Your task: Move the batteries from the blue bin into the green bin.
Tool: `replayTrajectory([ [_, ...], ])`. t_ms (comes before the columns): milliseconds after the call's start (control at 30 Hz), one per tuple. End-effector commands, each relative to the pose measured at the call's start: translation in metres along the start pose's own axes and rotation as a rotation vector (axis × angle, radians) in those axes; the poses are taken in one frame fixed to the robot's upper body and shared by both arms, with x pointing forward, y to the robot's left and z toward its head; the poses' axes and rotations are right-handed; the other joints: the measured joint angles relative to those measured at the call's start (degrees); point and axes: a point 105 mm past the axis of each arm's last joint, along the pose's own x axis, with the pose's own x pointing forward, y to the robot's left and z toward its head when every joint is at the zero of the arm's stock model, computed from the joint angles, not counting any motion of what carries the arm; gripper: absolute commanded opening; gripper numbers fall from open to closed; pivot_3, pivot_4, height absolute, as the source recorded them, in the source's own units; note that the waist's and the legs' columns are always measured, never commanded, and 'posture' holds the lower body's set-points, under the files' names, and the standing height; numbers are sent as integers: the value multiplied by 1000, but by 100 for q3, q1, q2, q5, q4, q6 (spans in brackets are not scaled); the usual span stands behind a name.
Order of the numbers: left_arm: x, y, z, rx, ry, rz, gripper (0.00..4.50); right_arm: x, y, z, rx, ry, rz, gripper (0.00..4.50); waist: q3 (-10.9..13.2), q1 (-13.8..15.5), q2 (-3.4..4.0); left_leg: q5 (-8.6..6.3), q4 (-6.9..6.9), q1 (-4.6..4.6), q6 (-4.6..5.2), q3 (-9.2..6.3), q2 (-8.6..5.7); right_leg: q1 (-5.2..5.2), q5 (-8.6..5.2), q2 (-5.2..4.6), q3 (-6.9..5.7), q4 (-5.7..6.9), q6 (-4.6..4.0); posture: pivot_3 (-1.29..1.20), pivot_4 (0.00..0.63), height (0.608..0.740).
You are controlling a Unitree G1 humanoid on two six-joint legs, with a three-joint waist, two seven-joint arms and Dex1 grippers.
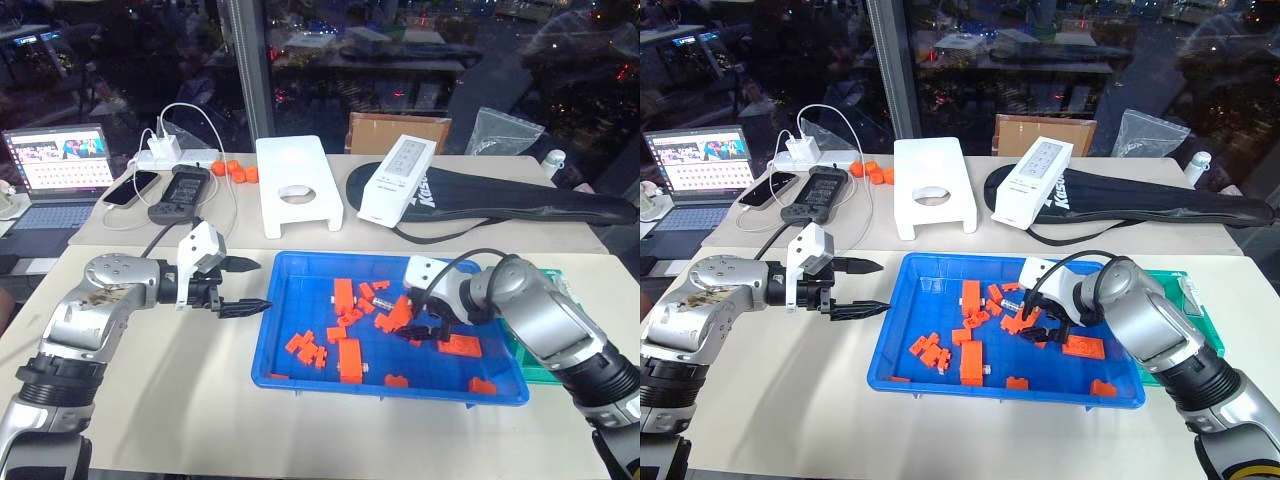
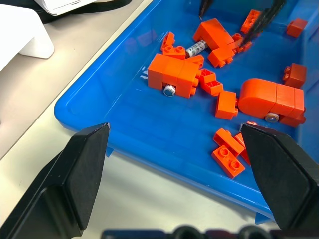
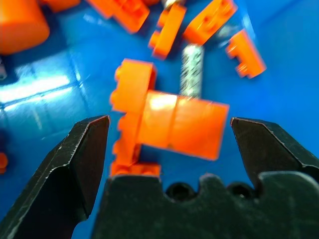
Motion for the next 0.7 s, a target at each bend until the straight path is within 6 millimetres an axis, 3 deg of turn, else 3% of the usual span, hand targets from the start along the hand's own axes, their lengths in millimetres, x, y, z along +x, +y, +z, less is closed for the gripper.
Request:
replayTrajectory([
  [33,-1,-1,12,48,-8,-8,4500,-2,0,3,-12,-3,-19,4486,0,-1,0,0,0,1,0,0,0,0,0,0,0,0,0,0,150,722],
  [200,0,-1,13,53,-8,-5,4500,8,-4,1,19,2,-46,4486,0,-6,0,0,0,1,0,0,0,0,0,0,0,0,0,0,150,722],
  [367,0,-1,13,55,-7,-3,4500,8,-5,2,37,-8,-58,3279,0,5,0,0,0,-1,0,-1,0,0,0,0,0,0,0,0,150,722],
  [533,1,-2,13,55,-10,-6,4500,-5,-9,1,1,12,-79,3282,0,8,0,0,2,-2,0,-1,0,0,0,0,0,-1,0,0,150,722],
  [700,3,-1,14,57,-12,-10,4500,-33,-15,-4,-16,33,-94,3282,0,5,0,0,1,-1,0,-1,0,1,-1,0,-1,-1,1,0,150,722],
])
